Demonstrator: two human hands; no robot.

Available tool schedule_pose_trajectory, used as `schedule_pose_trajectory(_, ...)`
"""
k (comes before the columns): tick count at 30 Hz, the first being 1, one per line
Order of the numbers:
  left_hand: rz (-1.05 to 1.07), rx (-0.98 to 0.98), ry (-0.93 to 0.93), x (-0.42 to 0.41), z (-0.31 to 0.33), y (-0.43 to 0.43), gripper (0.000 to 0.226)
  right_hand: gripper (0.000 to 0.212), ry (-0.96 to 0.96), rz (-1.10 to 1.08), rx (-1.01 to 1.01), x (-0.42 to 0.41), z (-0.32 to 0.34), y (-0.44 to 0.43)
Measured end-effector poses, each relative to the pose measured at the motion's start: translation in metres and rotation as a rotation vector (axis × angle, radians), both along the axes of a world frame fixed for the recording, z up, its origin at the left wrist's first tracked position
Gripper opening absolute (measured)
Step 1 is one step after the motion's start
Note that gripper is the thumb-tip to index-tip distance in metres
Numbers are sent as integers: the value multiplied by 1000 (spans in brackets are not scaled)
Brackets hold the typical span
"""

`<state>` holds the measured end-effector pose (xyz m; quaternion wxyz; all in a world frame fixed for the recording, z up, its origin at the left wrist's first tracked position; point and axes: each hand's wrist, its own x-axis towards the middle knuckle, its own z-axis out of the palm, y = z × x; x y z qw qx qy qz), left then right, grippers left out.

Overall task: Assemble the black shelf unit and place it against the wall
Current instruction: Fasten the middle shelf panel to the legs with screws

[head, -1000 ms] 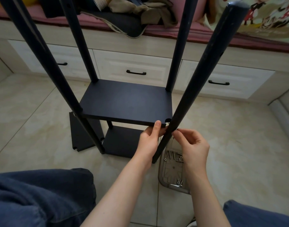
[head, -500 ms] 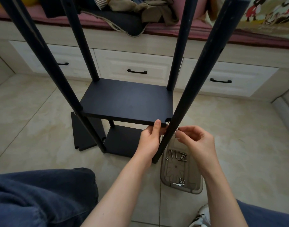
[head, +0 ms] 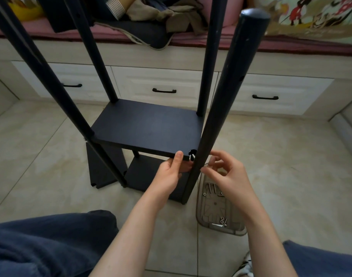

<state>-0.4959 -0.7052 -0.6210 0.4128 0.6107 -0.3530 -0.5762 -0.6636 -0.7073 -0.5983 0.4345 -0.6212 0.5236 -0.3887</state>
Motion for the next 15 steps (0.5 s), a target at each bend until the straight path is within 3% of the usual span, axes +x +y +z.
schedule_pose_trajectory(4,-8,-13,65,10,-3,7,56,41,-5,68,-19,4,0,1)
schedule_pose_trajectory(8,115,-64,192,9,-2,10,45,38,5,81,-6,6,1,1)
schedule_pose_trajectory(11,240,-120,332,15,0,8,55,36,2,85,7,6,0,1)
schedule_pose_trajectory(15,219,-144,355,17,0,9,54,39,4,81,-25,9,1,1)
